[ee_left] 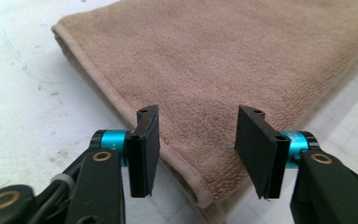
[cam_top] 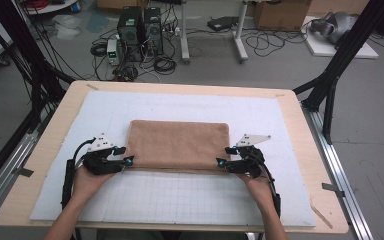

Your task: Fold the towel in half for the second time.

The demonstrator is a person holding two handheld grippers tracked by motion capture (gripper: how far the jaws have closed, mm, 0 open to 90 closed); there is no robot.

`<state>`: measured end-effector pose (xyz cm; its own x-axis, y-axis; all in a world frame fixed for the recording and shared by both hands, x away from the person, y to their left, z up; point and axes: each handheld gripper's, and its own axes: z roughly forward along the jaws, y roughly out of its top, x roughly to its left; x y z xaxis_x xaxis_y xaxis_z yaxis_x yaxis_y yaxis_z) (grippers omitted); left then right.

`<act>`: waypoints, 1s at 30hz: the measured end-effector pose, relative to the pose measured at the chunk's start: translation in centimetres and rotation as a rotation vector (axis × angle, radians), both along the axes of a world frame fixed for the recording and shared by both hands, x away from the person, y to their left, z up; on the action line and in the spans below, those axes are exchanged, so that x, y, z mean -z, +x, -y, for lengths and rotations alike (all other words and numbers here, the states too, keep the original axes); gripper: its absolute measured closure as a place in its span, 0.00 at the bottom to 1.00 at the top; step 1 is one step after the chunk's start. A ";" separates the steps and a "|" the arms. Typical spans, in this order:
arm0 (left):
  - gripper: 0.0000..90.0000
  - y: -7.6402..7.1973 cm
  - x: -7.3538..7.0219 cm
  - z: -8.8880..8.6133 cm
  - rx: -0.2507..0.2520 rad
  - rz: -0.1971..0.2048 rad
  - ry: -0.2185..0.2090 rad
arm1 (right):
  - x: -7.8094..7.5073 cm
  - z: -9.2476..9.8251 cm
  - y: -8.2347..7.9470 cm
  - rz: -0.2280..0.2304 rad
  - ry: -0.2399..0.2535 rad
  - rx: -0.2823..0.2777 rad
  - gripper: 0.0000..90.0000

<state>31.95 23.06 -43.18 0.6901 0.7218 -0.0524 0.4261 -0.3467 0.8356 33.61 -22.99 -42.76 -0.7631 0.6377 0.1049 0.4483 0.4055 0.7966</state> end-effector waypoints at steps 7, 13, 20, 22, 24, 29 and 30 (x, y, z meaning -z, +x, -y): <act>0.47 -0.7 -0.6 0.1 0.015 0.022 -0.005 | -0.6 0.3 -0.4 0.017 0.020 0.027 0.32; 0.45 -1.3 -1.0 -0.1 0.021 0.035 -0.020 | -0.9 0.2 -0.9 0.027 0.016 0.029 0.26; 0.42 -2.1 -1.4 -0.4 0.025 0.051 -0.032 | -1.1 0.8 -1.7 0.034 0.013 0.041 0.23; 0.41 -2.2 -1.4 -0.5 0.020 0.053 -0.033 | -1.1 1.0 -2.0 0.038 0.018 0.046 0.22; 0.41 -2.4 -1.4 -0.7 0.016 0.055 -0.034 | -1.2 1.1 -2.3 0.042 0.018 0.048 0.22; 0.39 -3.0 -1.5 -1.0 0.014 0.060 -0.046 | -1.3 1.5 -2.9 0.056 0.020 0.048 0.20; 0.38 -3.1 -1.5 -1.0 0.015 0.063 -0.048 | -1.4 1.5 -3.1 0.055 0.019 0.050 0.20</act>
